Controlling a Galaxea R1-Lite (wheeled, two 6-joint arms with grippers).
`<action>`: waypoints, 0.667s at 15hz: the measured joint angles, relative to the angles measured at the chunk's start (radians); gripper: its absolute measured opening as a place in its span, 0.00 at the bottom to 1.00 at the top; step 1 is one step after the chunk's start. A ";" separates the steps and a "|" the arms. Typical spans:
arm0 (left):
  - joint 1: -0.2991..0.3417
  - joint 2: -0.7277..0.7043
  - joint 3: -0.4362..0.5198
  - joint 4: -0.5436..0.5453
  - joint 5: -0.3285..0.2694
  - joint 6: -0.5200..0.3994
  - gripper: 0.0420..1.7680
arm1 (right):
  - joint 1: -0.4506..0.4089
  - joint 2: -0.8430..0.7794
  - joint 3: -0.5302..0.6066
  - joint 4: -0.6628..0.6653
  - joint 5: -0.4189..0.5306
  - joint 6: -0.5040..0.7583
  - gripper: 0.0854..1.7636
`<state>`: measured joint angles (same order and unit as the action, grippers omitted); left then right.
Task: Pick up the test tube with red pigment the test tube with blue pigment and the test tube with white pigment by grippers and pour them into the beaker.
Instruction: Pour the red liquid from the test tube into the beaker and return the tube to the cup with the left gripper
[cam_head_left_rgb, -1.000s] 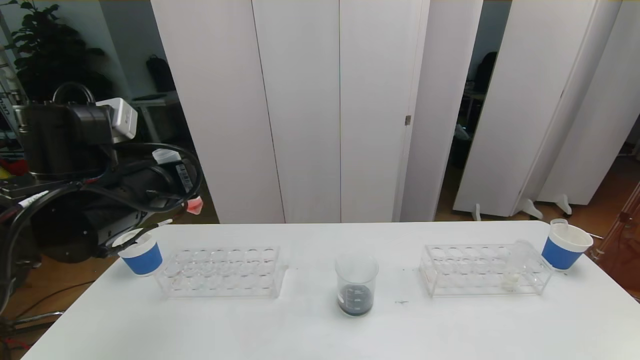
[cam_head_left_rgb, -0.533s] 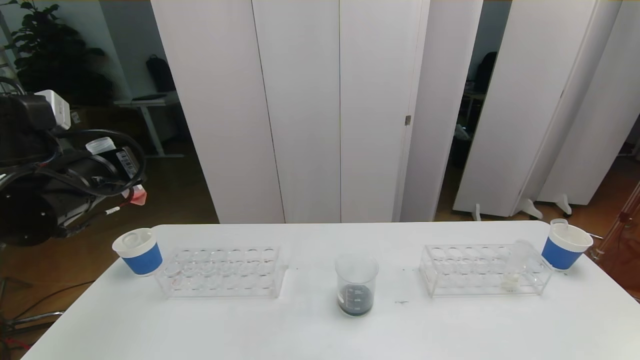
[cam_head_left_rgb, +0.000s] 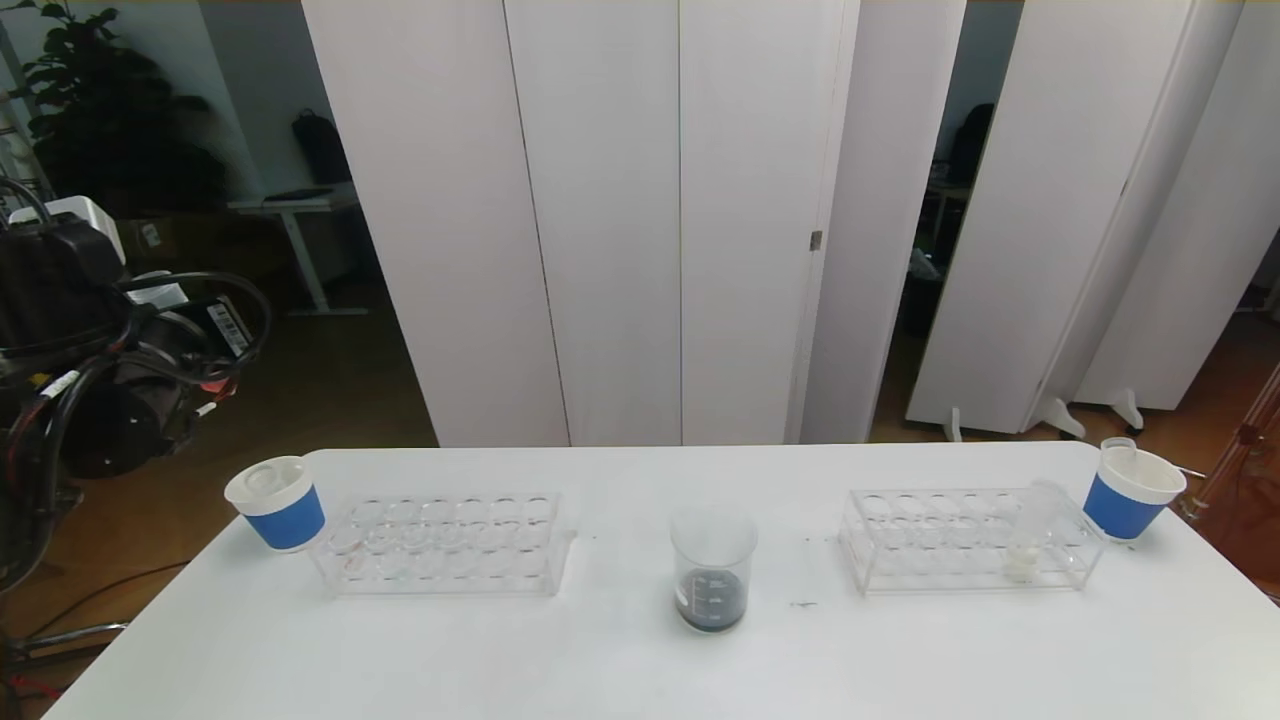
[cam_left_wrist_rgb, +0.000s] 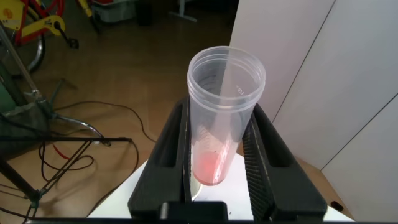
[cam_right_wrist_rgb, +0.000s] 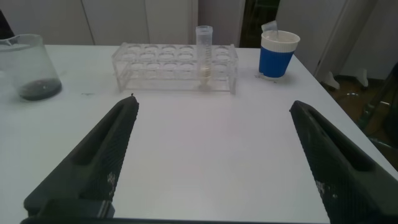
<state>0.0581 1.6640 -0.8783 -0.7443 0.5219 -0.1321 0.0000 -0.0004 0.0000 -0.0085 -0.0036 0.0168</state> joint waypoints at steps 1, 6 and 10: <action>0.004 0.028 0.009 -0.035 0.003 0.003 0.31 | 0.000 0.000 0.000 0.000 -0.001 0.000 0.99; 0.015 0.174 0.023 -0.168 0.010 0.005 0.31 | 0.000 0.000 0.000 0.000 -0.001 0.000 0.99; 0.025 0.303 0.007 -0.255 0.013 0.020 0.31 | 0.000 0.000 0.000 0.000 0.000 0.000 0.99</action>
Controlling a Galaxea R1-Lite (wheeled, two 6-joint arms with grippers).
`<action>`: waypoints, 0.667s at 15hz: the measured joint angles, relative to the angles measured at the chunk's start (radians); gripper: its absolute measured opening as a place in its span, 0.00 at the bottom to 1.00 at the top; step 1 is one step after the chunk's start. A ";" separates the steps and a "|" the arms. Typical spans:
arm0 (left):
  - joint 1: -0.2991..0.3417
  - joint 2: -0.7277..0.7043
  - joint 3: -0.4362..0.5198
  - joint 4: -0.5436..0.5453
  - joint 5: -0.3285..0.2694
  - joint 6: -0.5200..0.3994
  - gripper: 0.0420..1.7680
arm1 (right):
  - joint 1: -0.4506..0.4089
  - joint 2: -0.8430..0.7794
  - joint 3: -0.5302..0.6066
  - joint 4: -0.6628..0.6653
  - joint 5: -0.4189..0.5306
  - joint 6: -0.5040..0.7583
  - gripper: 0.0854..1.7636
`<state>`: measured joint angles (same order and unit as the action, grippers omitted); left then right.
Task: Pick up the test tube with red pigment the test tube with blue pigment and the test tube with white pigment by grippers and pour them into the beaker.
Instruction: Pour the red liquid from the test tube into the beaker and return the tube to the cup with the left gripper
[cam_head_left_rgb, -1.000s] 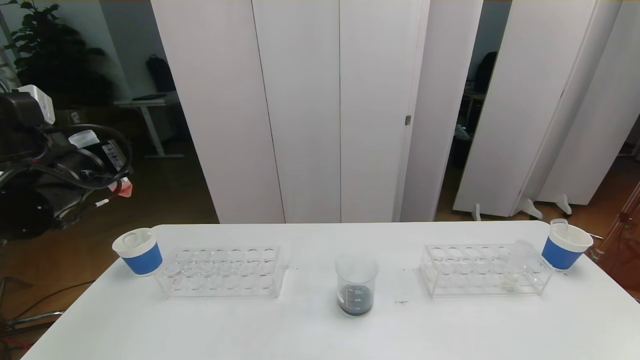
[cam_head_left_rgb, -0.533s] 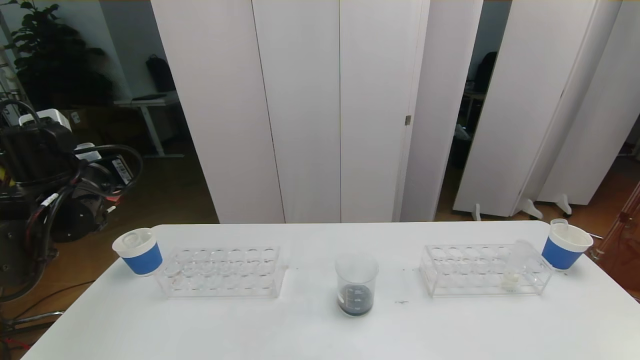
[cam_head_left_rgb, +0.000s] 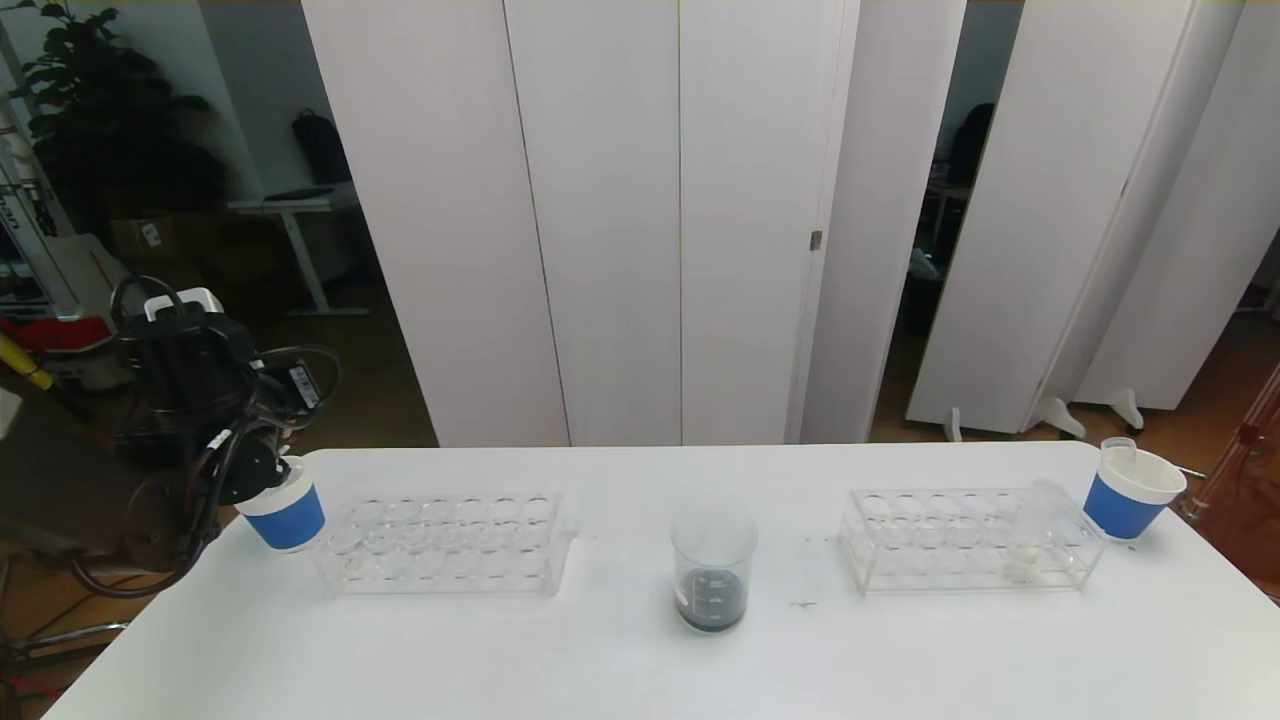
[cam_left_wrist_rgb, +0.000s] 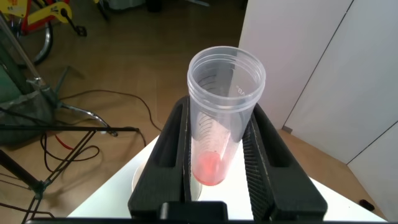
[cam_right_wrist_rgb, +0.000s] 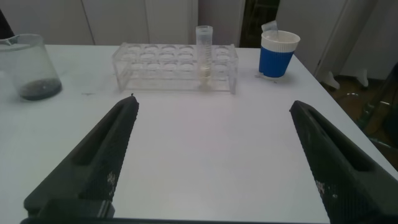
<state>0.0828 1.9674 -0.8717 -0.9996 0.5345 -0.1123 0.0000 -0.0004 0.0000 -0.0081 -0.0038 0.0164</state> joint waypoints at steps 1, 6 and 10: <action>0.006 0.031 -0.004 -0.030 0.001 0.011 0.31 | 0.000 0.000 0.000 0.000 0.000 0.000 0.99; 0.056 0.151 -0.007 -0.104 0.002 0.049 0.31 | 0.000 0.000 0.000 0.000 0.000 0.000 0.99; 0.070 0.180 0.013 -0.107 0.003 0.047 0.31 | 0.000 0.000 0.000 0.000 0.000 0.000 0.99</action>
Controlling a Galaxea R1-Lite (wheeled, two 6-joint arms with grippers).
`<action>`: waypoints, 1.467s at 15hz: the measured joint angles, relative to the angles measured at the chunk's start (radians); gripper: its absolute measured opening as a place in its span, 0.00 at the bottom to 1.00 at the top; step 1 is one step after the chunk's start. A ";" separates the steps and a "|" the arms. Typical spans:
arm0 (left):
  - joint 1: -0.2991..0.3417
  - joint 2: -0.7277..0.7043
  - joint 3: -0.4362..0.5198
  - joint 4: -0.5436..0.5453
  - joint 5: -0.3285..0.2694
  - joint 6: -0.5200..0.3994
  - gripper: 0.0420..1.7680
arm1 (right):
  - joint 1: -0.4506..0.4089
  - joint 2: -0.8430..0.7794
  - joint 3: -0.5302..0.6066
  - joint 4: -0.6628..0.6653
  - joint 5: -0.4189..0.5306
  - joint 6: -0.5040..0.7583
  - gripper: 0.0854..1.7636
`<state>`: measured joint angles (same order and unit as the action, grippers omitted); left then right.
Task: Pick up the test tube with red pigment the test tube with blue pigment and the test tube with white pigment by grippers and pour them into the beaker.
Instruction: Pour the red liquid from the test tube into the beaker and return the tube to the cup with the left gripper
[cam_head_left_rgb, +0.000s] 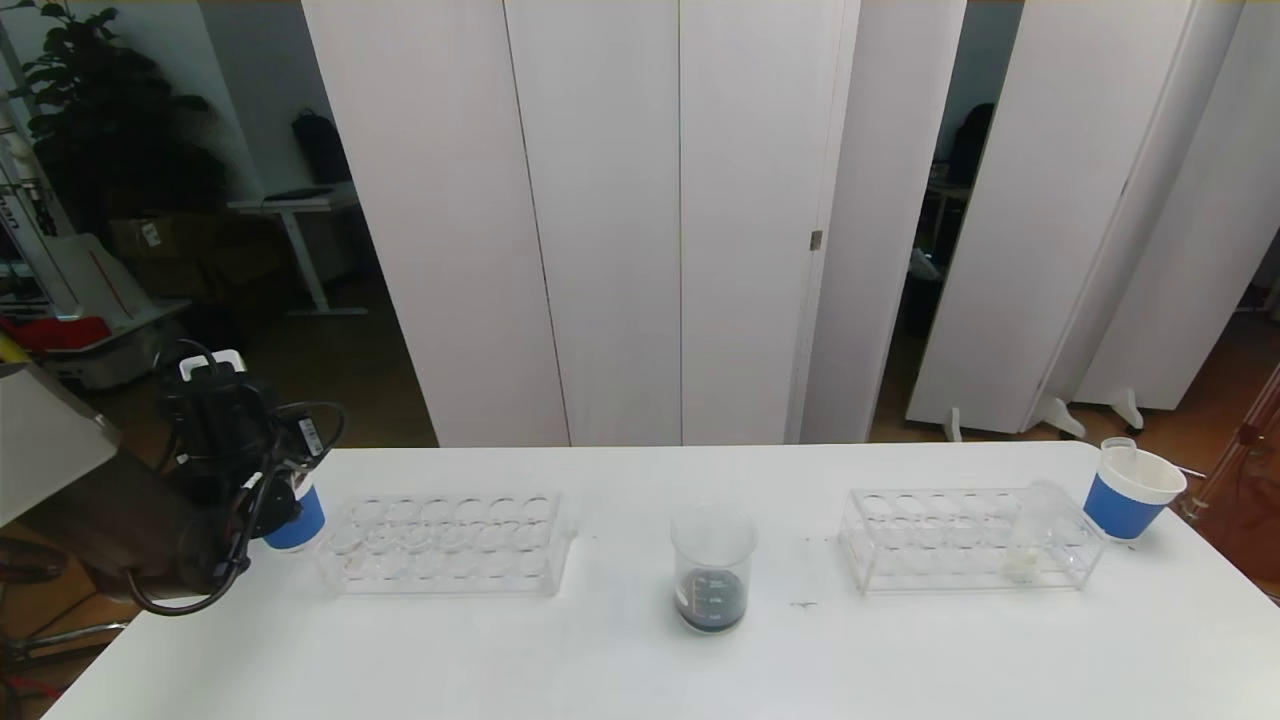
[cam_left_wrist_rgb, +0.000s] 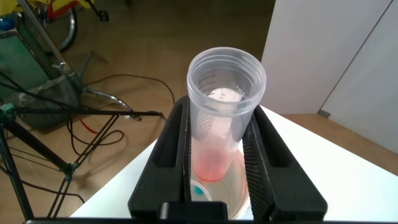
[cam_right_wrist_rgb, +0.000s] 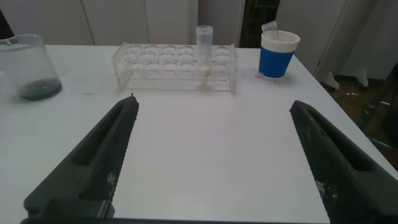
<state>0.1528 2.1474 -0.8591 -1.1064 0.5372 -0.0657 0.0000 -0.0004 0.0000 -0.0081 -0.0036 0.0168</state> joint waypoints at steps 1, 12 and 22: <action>0.003 0.003 0.004 0.000 0.000 -0.001 0.31 | 0.000 0.000 0.000 0.000 -0.001 0.000 0.99; 0.022 0.017 0.020 0.003 0.000 -0.001 0.31 | 0.000 0.000 0.000 0.000 0.000 0.000 0.99; 0.022 0.007 0.022 0.012 -0.001 0.000 0.99 | 0.000 0.000 0.000 0.000 0.000 0.000 0.99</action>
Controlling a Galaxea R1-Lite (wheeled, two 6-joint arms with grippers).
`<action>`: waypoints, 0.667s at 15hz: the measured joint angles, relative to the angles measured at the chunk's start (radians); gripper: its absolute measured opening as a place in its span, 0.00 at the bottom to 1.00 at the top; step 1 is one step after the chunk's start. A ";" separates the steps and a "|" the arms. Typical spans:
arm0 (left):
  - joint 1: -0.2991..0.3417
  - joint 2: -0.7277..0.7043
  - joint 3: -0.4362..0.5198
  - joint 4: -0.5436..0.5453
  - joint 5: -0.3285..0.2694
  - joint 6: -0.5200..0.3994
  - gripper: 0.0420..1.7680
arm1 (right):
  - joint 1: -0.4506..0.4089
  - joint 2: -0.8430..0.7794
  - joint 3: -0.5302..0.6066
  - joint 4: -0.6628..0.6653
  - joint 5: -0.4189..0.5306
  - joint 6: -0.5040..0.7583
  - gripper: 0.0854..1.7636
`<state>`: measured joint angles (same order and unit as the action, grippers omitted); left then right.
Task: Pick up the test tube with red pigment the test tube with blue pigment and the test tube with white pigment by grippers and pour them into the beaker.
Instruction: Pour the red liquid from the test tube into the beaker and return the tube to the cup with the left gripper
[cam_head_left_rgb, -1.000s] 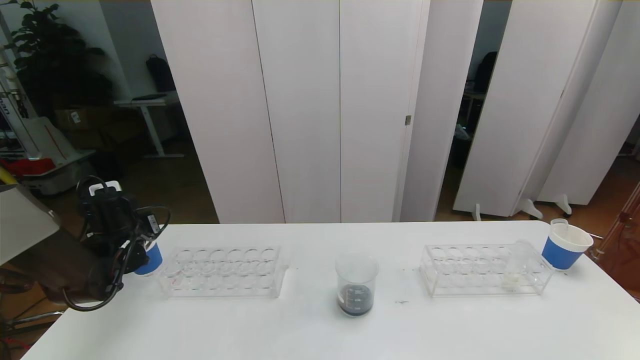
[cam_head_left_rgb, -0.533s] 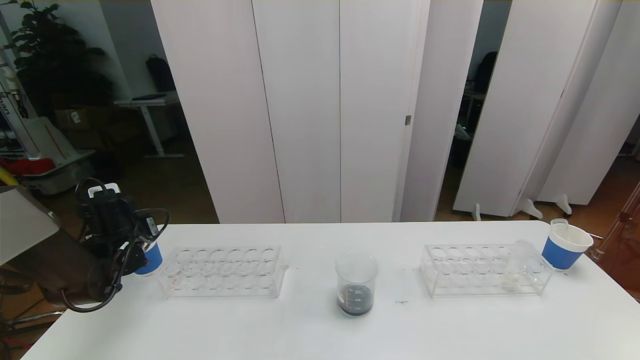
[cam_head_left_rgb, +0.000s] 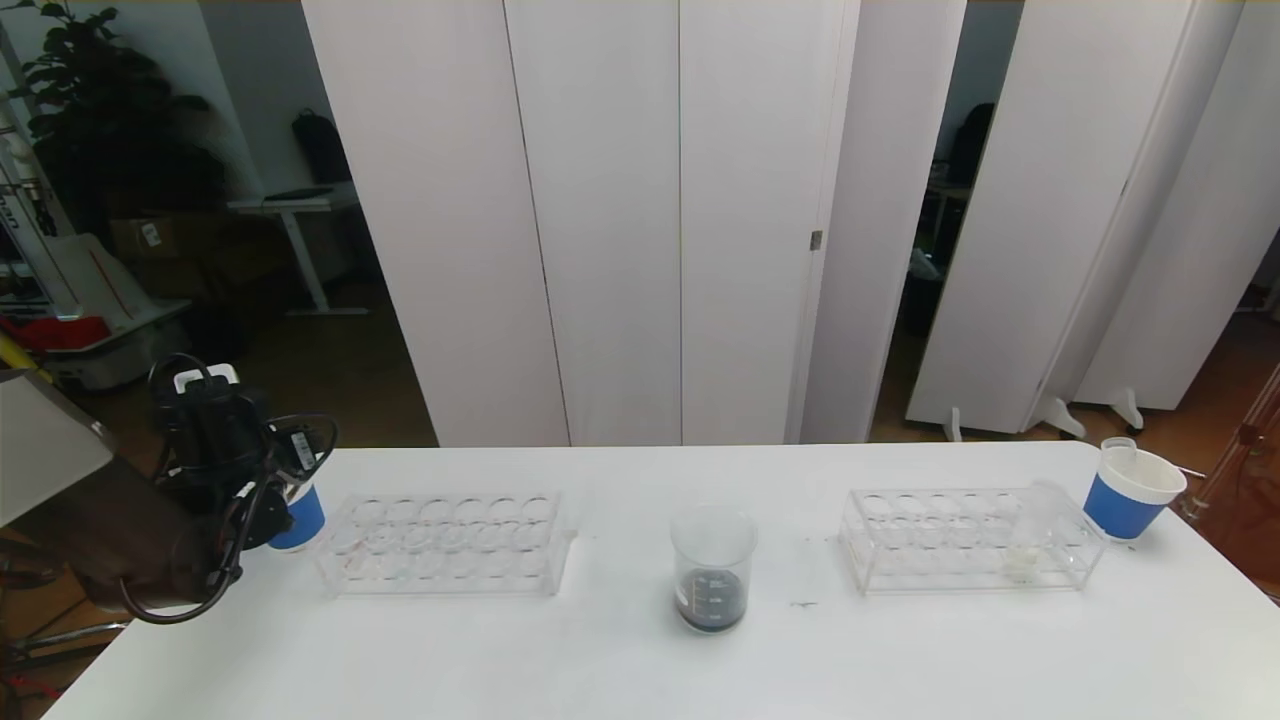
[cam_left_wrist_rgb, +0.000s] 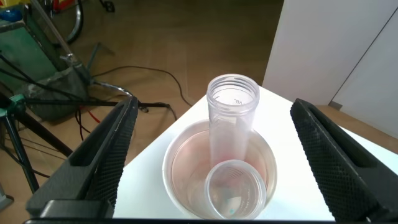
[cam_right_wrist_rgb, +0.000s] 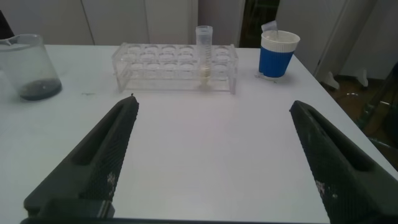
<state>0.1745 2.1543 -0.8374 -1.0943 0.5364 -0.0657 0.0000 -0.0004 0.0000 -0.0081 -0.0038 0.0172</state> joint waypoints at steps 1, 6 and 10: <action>0.000 -0.002 0.000 0.000 0.000 0.000 0.99 | 0.000 0.000 0.000 0.000 0.000 0.000 0.99; -0.014 -0.066 0.005 0.050 -0.011 0.003 0.99 | 0.000 0.000 0.000 0.000 0.000 0.000 0.99; -0.060 -0.227 0.044 0.156 -0.013 0.004 0.99 | 0.000 0.000 0.000 0.000 0.000 0.000 0.99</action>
<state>0.1145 1.9277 -0.7932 -0.9381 0.5238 -0.0615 0.0000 -0.0004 0.0000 -0.0081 -0.0038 0.0168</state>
